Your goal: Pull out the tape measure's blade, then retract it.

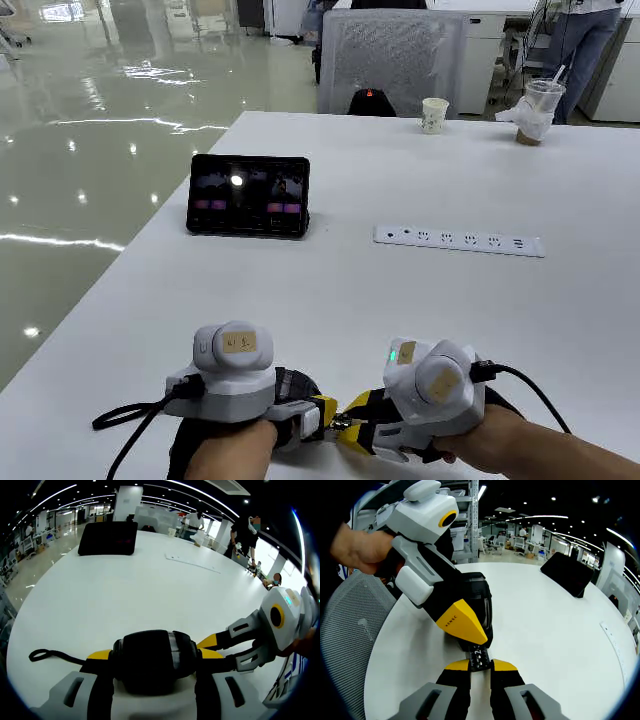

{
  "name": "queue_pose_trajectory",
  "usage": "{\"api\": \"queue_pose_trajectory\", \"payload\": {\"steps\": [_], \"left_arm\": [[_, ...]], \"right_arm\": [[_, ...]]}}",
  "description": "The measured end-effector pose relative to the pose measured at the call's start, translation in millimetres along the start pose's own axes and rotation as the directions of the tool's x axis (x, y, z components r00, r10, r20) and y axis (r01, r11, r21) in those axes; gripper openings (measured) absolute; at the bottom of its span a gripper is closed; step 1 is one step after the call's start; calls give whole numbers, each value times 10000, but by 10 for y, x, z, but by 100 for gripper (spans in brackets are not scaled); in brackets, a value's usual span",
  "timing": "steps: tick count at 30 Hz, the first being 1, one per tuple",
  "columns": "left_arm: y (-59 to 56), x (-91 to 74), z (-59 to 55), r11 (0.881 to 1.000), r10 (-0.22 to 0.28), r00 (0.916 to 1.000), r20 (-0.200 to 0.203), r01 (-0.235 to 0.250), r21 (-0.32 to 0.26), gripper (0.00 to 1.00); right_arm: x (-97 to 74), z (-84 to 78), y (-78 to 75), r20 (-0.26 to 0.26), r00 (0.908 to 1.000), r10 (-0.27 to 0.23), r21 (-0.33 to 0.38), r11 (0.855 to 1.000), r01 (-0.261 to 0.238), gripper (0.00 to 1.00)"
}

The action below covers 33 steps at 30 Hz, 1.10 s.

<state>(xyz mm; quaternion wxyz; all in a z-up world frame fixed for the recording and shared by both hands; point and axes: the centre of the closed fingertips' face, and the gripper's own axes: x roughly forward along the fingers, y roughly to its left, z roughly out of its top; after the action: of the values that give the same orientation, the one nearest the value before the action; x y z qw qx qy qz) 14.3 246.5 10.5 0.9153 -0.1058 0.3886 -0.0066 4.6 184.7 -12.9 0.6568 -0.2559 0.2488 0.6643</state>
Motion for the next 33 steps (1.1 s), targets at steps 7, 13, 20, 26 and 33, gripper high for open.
{"api": "queue_pose_trajectory", "payload": {"steps": [7, 13, 20, 26, 33], "left_arm": [[5, 10, 1, 10000, -12, 10000, 4, 12, -26, 61], [7, 10, 1, 10000, -20, 10000, 4, 20, -23, 61], [4, 8, 2, 10000, -18, 10000, -1, 18, -28, 61], [-1, 2, 1, 10000, -35, 10000, -21, 35, -19, 61], [-7, 0, 0, 10000, -38, 10000, -29, 38, 70, 62]], "right_arm": [[41, 31, 9, 56, 10000, 2, 15, 10000, -2, 11], [73, 58, 15, 82, 10000, 20, -4, 10000, -20, 11], [87, 72, 22, 63, 10000, 65, -66, 10000, -64, 11], [88, 71, 28, 41, 10000, 80, -111, 9999, -79, 11], [100, 72, 38, -151, 9998, 127, -490, 9987, -135, 12]]}}
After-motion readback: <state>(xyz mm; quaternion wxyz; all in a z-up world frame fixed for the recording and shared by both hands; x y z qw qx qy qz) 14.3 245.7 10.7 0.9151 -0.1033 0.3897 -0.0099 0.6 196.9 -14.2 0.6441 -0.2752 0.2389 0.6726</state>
